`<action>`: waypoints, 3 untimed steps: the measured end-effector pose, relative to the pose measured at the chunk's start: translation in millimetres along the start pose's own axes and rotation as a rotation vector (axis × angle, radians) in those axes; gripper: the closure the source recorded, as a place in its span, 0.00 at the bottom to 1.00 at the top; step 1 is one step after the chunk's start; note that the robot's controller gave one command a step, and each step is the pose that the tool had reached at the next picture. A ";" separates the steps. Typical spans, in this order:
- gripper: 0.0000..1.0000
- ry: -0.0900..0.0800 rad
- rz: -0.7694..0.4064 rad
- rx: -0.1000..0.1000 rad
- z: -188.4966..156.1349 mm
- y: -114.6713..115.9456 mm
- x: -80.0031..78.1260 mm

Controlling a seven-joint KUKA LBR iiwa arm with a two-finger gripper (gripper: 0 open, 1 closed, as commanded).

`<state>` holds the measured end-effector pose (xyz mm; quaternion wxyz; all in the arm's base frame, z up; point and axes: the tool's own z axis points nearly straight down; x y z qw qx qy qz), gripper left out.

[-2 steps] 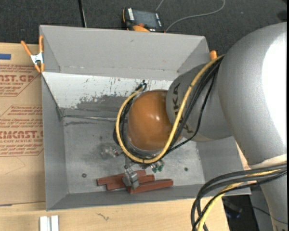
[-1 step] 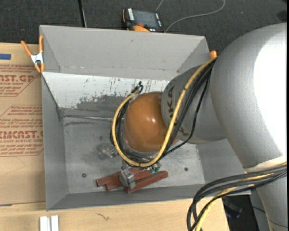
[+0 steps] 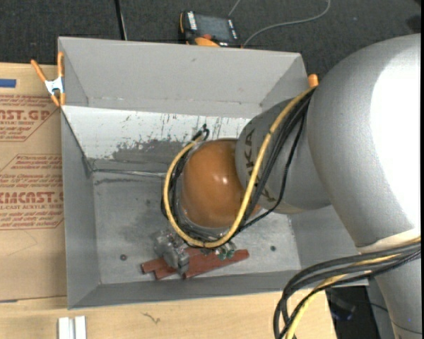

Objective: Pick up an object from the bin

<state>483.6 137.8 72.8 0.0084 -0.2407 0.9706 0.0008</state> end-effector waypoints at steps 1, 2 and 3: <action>0.00 0.002 -0.001 0.000 1.1 0.2 0.8; 1.00 0.011 0.000 -0.002 -0.1 0.7 2.2; 1.00 0.011 -0.501 -0.004 -40.9 -43.9 -34.4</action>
Offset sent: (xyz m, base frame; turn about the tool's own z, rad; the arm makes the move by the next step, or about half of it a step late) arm 0.0000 0.0000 0.0000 0.0000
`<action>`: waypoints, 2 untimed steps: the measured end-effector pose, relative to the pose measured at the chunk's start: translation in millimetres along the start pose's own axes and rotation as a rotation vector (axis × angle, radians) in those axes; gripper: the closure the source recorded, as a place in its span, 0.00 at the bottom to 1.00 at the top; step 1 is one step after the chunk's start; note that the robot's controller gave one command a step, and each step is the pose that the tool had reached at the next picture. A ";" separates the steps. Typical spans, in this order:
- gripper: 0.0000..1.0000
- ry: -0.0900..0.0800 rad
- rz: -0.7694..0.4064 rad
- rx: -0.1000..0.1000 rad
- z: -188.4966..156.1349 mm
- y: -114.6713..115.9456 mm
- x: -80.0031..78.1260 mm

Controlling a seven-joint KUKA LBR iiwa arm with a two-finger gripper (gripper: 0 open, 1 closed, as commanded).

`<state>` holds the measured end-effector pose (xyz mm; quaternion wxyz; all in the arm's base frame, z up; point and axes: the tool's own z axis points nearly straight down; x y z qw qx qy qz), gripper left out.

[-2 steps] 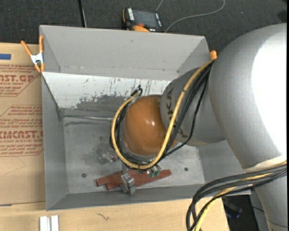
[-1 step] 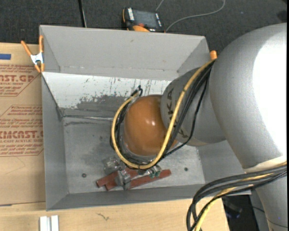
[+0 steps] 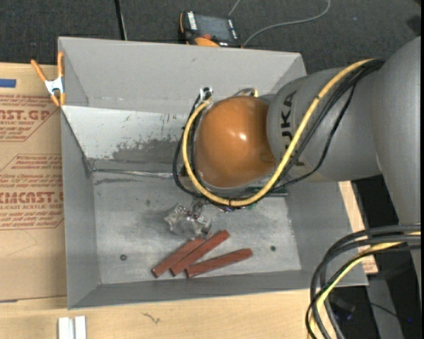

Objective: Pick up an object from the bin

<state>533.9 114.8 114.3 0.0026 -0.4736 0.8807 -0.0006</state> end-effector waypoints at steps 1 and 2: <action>0.00 0.001 0.000 -0.004 1.2 2.0 0.0; 0.00 0.008 0.052 -0.008 46.7 28.9 42.1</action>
Offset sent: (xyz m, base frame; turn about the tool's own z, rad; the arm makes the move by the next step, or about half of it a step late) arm 0.0000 0.0000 0.0000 0.0000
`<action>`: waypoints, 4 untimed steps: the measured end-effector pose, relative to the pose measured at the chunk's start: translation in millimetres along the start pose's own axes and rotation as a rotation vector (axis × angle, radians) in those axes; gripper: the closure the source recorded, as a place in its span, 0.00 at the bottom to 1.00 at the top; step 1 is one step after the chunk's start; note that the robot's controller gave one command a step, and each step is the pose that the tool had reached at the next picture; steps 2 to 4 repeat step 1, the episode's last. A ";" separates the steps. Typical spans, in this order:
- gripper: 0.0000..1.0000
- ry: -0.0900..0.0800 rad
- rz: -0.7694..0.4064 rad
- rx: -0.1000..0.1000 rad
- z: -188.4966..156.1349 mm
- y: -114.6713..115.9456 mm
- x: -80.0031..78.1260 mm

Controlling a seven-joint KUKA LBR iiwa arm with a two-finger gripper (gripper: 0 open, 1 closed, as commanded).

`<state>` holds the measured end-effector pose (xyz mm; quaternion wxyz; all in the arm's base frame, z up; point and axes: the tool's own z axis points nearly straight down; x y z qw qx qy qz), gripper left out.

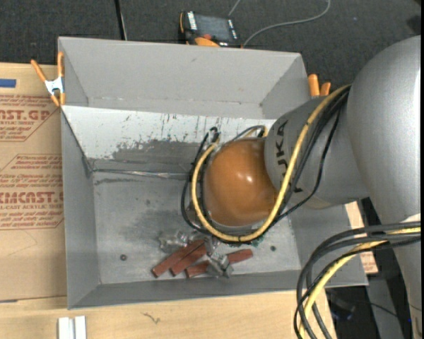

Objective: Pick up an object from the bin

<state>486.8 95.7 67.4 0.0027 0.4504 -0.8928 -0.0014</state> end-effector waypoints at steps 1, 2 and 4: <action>1.00 -0.014 0.001 0.009 -6.2 -2.9 -5.6; 1.00 -0.014 0.001 0.009 -6.2 -2.9 -5.6; 1.00 -0.014 0.001 0.009 -6.2 -2.9 -5.6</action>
Offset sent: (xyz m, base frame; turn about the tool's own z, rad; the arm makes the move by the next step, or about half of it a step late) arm 0.0000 0.0000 0.0000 0.0000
